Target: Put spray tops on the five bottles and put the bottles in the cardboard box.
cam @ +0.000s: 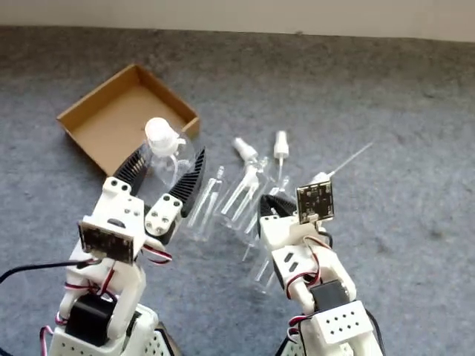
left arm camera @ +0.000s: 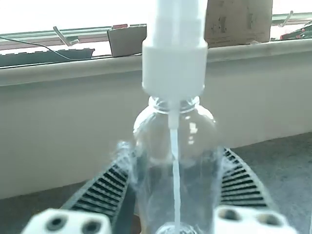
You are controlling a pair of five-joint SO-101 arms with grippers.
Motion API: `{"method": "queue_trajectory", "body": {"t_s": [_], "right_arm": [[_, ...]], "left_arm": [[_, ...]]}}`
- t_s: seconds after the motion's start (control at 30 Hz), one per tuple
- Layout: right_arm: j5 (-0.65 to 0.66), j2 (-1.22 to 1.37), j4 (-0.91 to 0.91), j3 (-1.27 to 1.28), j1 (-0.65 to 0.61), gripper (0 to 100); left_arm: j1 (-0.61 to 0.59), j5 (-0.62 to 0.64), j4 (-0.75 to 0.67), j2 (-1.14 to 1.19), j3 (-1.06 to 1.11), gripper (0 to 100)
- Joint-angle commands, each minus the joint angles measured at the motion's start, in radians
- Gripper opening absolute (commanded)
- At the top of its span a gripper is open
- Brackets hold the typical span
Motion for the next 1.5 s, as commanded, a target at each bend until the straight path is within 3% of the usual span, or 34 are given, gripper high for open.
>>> {"method": "queue_trajectory", "body": {"t_s": [0.0,0.17,0.37,0.77,0.93,1.2,1.47], "right_arm": [[0.006,-0.013,-0.163,-0.002,-0.053,1.2],[0.012,-0.013,-0.377,0.079,-0.137,1.2],[0.014,-0.013,-0.421,0.110,-0.223,1.2],[0.054,-0.013,-0.421,0.114,-0.367,1.2],[0.259,-0.013,-0.423,0.117,-0.367,1.2],[0.259,-0.013,-0.438,0.117,-0.351,1.2],[0.259,-0.013,-0.481,0.117,-0.203,1.2]], "left_arm": [[-0.013,0.008,0.014,0.176,-0.176,8],[-0.013,0.008,0.011,0.343,-0.297,8],[-0.010,0.011,0.000,0.532,-0.395,8],[-0.004,0.017,-0.362,0.871,-0.407,8],[0.065,0.155,-0.390,0.944,-0.407,8],[0.105,0.164,-0.388,0.957,-0.366,8],[0.105,0.164,-0.388,0.957,-0.315,8]]}}
